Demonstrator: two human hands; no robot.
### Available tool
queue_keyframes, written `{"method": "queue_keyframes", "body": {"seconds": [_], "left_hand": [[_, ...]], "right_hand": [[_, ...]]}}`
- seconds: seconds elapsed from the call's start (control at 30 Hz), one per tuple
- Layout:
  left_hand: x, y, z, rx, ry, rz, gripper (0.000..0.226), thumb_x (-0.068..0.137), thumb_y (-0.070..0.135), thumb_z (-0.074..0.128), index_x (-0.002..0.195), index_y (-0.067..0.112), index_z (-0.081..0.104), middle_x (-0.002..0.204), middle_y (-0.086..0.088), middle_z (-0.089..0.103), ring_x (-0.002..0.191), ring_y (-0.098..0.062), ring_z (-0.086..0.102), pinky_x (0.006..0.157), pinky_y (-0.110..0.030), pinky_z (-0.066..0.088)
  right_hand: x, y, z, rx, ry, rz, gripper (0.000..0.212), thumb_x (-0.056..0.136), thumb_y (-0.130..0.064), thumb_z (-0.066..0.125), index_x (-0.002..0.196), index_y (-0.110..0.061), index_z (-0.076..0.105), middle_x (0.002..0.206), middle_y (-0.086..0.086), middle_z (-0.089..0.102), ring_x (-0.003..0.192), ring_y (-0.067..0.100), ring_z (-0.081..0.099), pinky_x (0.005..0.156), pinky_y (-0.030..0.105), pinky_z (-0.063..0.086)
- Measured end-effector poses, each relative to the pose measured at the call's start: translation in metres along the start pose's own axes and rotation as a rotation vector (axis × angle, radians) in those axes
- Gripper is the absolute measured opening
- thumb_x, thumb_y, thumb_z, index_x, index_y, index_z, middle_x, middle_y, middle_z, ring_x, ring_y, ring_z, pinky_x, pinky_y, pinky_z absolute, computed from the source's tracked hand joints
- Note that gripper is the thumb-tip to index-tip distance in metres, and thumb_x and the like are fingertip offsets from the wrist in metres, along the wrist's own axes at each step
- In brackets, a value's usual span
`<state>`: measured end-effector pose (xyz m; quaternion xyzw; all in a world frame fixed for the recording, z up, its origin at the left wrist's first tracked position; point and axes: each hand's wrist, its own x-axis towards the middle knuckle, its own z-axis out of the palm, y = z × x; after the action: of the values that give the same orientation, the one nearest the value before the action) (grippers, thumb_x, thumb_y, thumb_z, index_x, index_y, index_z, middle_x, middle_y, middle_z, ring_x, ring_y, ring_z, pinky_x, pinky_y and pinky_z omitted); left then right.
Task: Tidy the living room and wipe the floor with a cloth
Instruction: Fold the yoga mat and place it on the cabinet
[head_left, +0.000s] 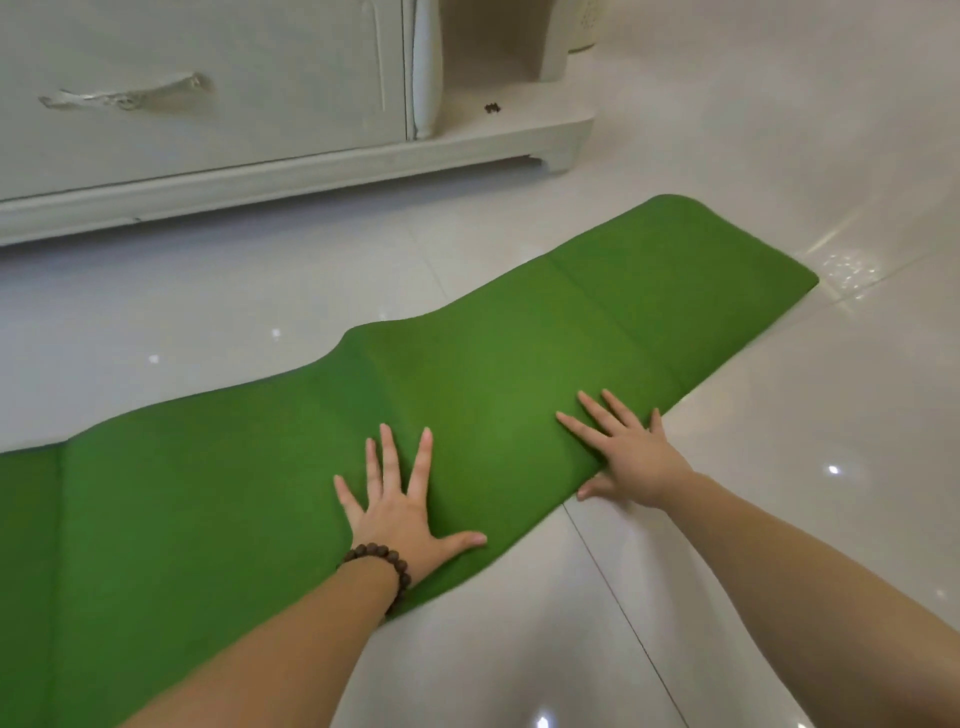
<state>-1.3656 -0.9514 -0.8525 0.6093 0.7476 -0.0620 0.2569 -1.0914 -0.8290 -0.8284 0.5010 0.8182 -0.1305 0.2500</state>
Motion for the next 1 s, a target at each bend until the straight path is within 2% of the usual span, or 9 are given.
{"method": "queue_keyframes", "body": {"seconds": [0.07,0.13,0.2,0.27,0.47,0.6,0.73,0.87,1.0], "left_hand": [[0.003,0.000,0.000,0.001,-0.008,-0.007,0.128,0.042,0.101,0.024,0.126,0.040,-0.050,0.141,-0.008,-0.052,0.139,-0.028,-0.033,0.108,-0.066,-0.010],[0.004,0.002,-0.001,0.024,-0.039,-0.015,0.127,0.037,0.101,0.016,0.125,0.039,-0.052,0.140,-0.008,-0.053,0.138,-0.028,-0.035,0.108,-0.066,-0.011],[0.005,0.003,-0.002,0.035,-0.059,-0.028,0.128,0.035,0.100,0.014,0.124,0.038,-0.052,0.139,-0.008,-0.054,0.138,-0.029,-0.036,0.108,-0.067,-0.011],[0.005,0.003,-0.002,0.053,-0.067,-0.035,0.128,0.037,0.100,0.015,0.125,0.037,-0.053,0.140,-0.009,-0.053,0.138,-0.029,-0.036,0.107,-0.067,-0.011],[0.007,0.004,-0.003,0.078,-0.096,-0.035,0.128,0.048,0.101,0.029,0.128,0.039,-0.049,0.143,-0.008,-0.049,0.138,-0.030,-0.035,0.108,-0.068,-0.009],[0.008,0.004,-0.004,0.114,-0.159,-0.028,0.126,0.047,0.102,0.028,0.132,0.042,-0.044,0.142,-0.005,-0.050,0.136,-0.032,-0.039,0.107,-0.070,-0.009],[0.008,0.005,-0.006,0.135,-0.178,-0.029,0.126,0.047,0.102,0.028,0.133,0.042,-0.042,0.142,-0.006,-0.050,0.135,-0.033,-0.039,0.106,-0.071,-0.009],[0.009,0.004,-0.004,0.145,-0.177,-0.037,0.126,0.046,0.102,0.027,0.134,0.042,-0.041,0.143,-0.006,-0.050,0.136,-0.034,-0.038,0.106,-0.071,-0.007],[0.009,0.005,-0.004,0.152,-0.168,-0.037,0.125,0.046,0.102,0.026,0.135,0.043,-0.039,0.143,-0.005,-0.050,0.137,-0.033,-0.037,0.108,-0.070,-0.007]], "right_hand": [[0.002,0.007,0.005,-0.070,0.040,-0.077,0.095,0.071,-0.081,0.035,0.144,-0.046,-0.015,0.152,-0.009,-0.023,0.144,0.022,-0.016,0.103,0.073,0.007],[0.001,0.008,0.007,-0.213,0.091,-0.159,0.080,0.083,-0.074,0.018,0.149,-0.034,-0.002,0.157,0.002,0.011,0.143,0.035,0.019,0.096,0.077,0.020],[0.000,0.011,0.016,-0.308,0.125,-0.171,0.061,0.092,-0.047,0.024,0.147,-0.022,0.017,0.149,0.009,0.038,0.130,0.042,0.042,0.091,0.076,0.028],[-0.002,0.013,0.015,-0.383,0.189,-0.189,0.065,0.088,-0.021,0.026,0.149,-0.025,0.004,0.155,0.011,0.025,0.137,0.043,0.030,0.099,0.071,0.026],[-0.026,0.005,0.000,-0.278,0.221,-0.057,0.077,0.065,-0.004,0.045,0.140,-0.026,0.043,0.130,0.021,0.057,0.115,0.050,0.054,0.084,0.070,0.043],[-0.064,0.000,0.023,-0.204,0.296,0.003,0.079,0.071,-0.005,0.024,0.145,-0.033,0.025,0.139,0.018,0.050,0.123,0.046,0.049,0.093,0.064,0.042],[-0.057,-0.011,0.034,-0.010,0.066,0.160,0.084,0.089,-0.003,0.030,0.139,-0.048,-0.020,0.160,0.004,-0.002,0.147,0.032,0.001,0.115,0.056,0.011],[-0.050,-0.064,0.025,0.164,0.197,0.172,0.068,0.091,-0.035,0.033,0.147,-0.045,-0.004,0.158,0.003,-0.013,0.146,0.030,-0.013,0.113,0.060,-0.006],[-0.039,-0.119,0.041,0.131,0.242,-0.220,0.052,0.097,-0.057,0.013,0.146,-0.046,0.007,0.159,-0.006,-0.001,0.146,0.025,-0.007,0.111,0.063,-0.012]]}}
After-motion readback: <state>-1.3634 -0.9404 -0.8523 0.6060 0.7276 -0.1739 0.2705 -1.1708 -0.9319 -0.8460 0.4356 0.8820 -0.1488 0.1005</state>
